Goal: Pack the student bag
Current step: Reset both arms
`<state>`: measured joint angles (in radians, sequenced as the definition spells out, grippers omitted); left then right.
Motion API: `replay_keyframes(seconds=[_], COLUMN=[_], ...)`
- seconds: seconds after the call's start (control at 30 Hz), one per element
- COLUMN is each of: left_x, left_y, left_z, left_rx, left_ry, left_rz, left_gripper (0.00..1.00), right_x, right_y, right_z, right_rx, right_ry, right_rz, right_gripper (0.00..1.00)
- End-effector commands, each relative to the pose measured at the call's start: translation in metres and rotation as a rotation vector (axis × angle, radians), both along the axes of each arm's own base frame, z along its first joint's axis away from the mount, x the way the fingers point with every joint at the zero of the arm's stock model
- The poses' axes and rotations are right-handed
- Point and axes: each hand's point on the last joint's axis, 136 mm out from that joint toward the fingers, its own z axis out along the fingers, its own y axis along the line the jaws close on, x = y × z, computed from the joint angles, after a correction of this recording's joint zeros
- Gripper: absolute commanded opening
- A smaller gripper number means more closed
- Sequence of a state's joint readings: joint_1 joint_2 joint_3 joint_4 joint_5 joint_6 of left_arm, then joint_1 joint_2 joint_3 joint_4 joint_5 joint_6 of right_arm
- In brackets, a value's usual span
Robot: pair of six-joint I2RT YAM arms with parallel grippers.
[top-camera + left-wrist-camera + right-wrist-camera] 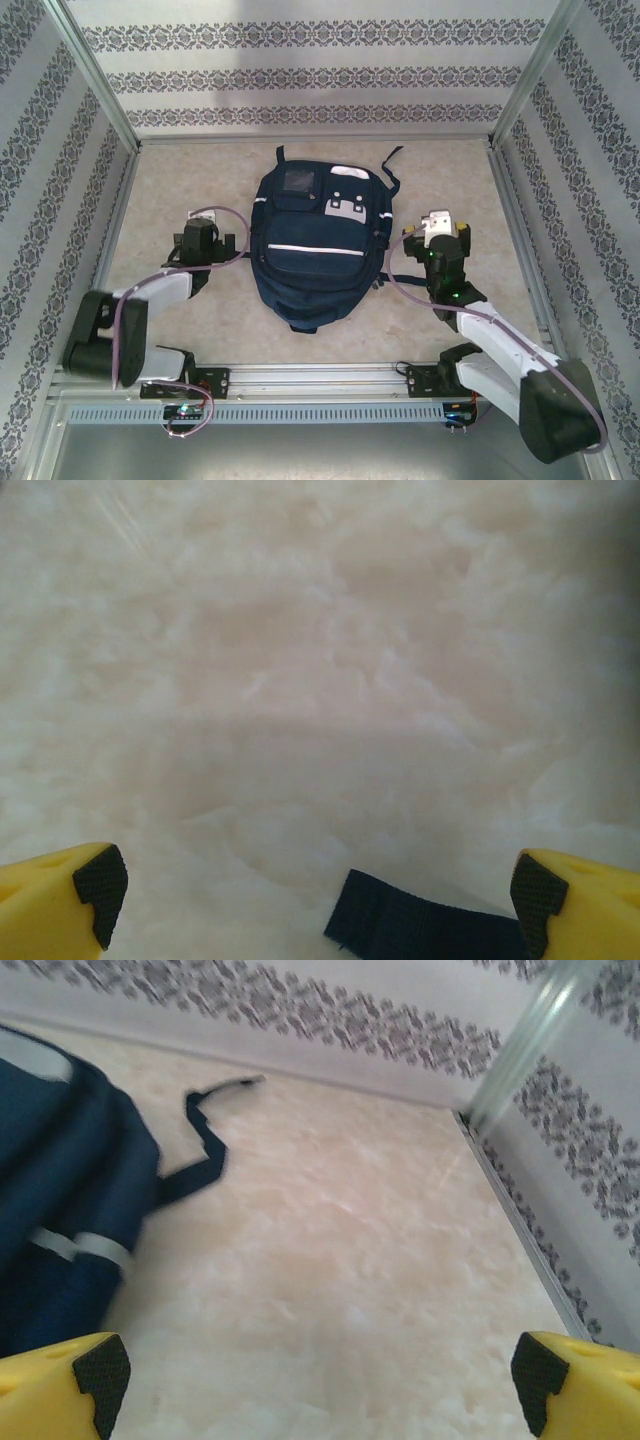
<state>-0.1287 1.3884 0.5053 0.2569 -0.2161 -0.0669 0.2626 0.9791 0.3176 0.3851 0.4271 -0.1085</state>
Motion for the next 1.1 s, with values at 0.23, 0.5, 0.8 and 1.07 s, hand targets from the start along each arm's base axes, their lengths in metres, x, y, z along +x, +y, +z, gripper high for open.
replay_keyframes(seconds=[0.23, 0.5, 0.8, 1.07], left_x=[0.037, 0.041, 0.041, 0.042], left_y=[0.003, 0.001, 0.003, 0.004], left_z=[0.020, 0.015, 0.016, 0.016], left_rx=[-0.088, -0.111, -0.109, -0.117], left_ry=[-0.344, -0.281, -0.284, -0.282], left_rz=[-0.130, -0.143, -0.134, -0.132], left_gripper=[0.99, 0.99, 0.99, 0.99], right_x=[0.024, 0.056, 0.070, 0.070], right_y=[-0.033, -0.008, -0.021, -0.010], right_z=[-0.017, -0.038, -0.043, -0.042], right_rx=[0.293, 0.264, 0.283, 0.234], right_ry=[-0.112, -0.076, -0.050, -0.047], right_rz=[-0.051, 0.121, 0.046, 0.074], right_gripper=[0.98, 0.98, 0.98, 0.98])
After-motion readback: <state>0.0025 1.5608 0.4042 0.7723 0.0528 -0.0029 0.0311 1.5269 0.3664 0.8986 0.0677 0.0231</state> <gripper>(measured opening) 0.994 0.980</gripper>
